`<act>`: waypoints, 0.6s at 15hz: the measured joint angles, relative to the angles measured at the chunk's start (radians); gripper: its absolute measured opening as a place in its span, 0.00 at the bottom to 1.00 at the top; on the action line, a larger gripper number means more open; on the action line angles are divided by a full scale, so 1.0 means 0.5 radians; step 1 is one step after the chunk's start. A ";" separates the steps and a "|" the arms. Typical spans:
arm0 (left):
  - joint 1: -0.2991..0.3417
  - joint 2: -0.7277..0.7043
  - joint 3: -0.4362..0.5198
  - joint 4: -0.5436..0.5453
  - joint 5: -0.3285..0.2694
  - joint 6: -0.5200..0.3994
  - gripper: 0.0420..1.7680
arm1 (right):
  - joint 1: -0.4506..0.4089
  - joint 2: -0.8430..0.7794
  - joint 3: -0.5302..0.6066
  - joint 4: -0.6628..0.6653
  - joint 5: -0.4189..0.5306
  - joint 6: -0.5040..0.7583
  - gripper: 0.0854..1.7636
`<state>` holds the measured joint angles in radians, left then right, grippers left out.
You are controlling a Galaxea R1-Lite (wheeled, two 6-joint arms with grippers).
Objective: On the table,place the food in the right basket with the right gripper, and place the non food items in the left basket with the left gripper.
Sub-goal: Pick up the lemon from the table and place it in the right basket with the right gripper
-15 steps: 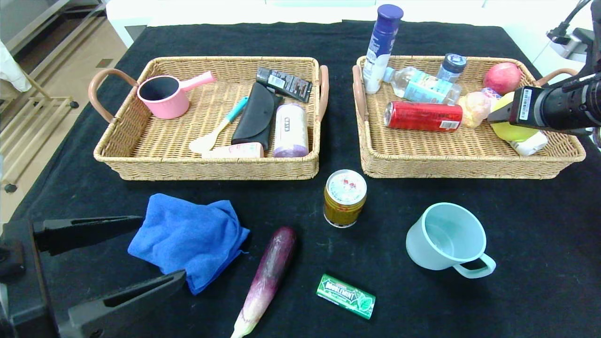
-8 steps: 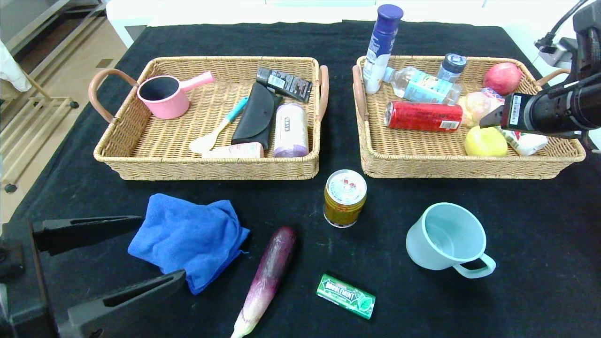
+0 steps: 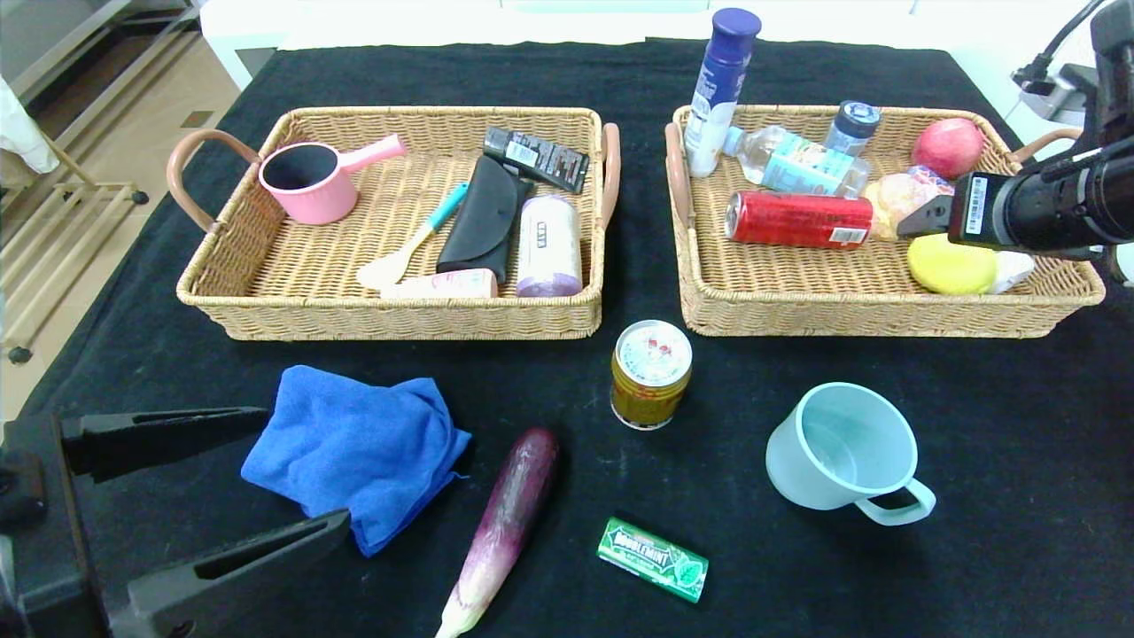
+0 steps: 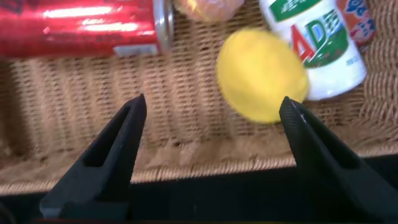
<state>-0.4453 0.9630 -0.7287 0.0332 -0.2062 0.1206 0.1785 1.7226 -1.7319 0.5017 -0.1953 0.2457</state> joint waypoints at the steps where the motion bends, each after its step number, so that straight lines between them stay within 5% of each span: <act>1: 0.001 0.000 0.000 0.000 0.001 0.000 0.97 | 0.049 -0.032 0.000 0.062 -0.011 0.004 0.89; 9: 0.000 -0.003 0.000 0.002 0.003 0.000 0.97 | 0.846 -0.213 -0.003 0.379 -0.364 0.277 0.94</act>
<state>-0.4453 0.9615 -0.7287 0.0340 -0.2049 0.1206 0.6017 1.6160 -1.7334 0.6913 -0.3774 0.3843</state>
